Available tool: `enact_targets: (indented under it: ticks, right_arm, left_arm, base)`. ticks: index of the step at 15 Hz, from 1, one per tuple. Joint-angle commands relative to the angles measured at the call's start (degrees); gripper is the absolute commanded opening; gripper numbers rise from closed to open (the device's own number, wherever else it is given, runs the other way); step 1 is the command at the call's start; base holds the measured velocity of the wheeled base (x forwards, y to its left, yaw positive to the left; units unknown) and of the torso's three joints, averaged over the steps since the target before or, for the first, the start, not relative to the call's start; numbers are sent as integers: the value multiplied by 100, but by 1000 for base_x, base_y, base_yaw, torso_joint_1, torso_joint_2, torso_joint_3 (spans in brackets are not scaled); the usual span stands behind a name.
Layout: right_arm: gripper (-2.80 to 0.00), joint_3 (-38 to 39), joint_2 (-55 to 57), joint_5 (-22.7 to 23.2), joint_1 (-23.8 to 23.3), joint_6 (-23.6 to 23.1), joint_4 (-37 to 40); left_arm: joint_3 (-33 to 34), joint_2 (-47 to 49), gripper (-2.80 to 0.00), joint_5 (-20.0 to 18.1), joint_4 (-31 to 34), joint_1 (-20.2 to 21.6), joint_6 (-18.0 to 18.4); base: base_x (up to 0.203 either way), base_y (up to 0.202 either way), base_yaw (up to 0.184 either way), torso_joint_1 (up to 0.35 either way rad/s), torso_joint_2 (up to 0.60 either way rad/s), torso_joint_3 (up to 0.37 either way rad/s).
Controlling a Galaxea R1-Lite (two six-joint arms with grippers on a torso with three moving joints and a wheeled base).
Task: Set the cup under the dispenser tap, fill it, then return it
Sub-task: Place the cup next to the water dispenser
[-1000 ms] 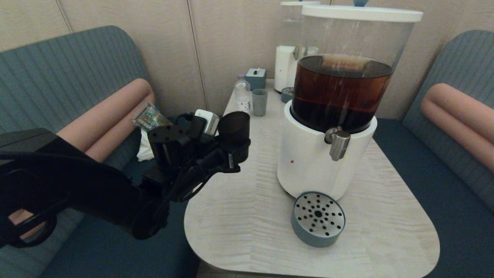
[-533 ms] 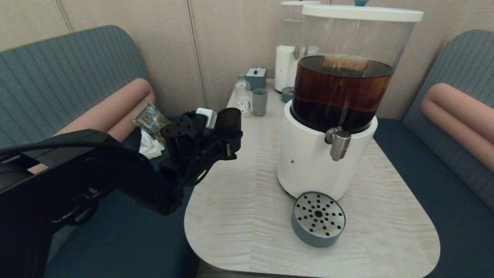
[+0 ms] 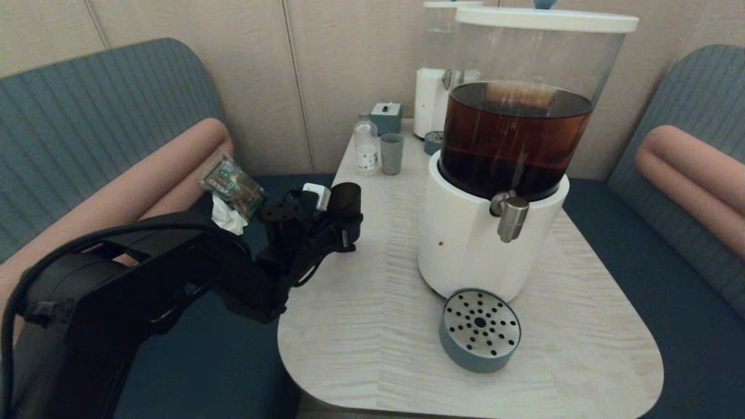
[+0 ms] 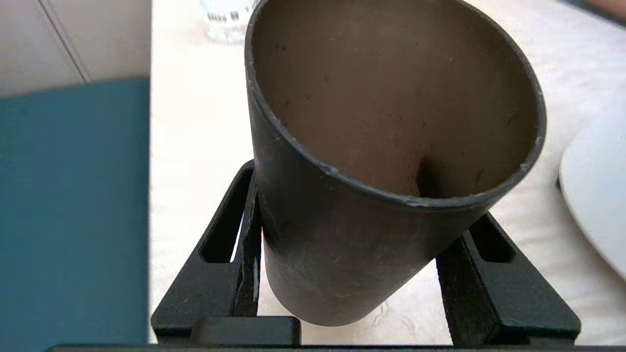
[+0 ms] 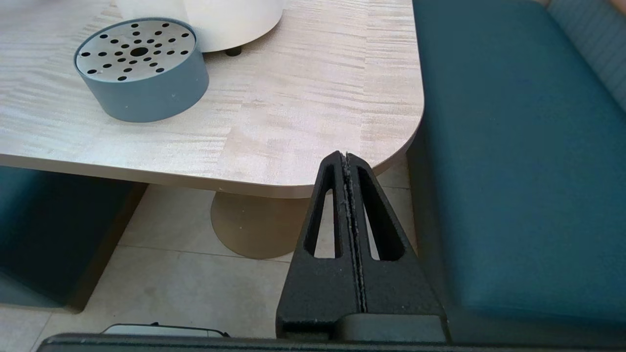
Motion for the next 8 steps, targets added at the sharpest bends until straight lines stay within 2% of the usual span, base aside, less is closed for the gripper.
enact_targets:
  ticks: [1, 8]
  right_arm:
    - [-280, -1, 8, 3, 0, 0, 2]
    - [-280, -1, 8, 3, 0, 0, 2]
  left_arm:
    - [-61, 196, -280, -13, -45, 30, -2]
    - [-152, 248, -280, -15, -27, 70, -37]
  base:
    - [0, 0, 0, 0, 0, 0]
    - [0, 0, 0, 0, 0, 0]
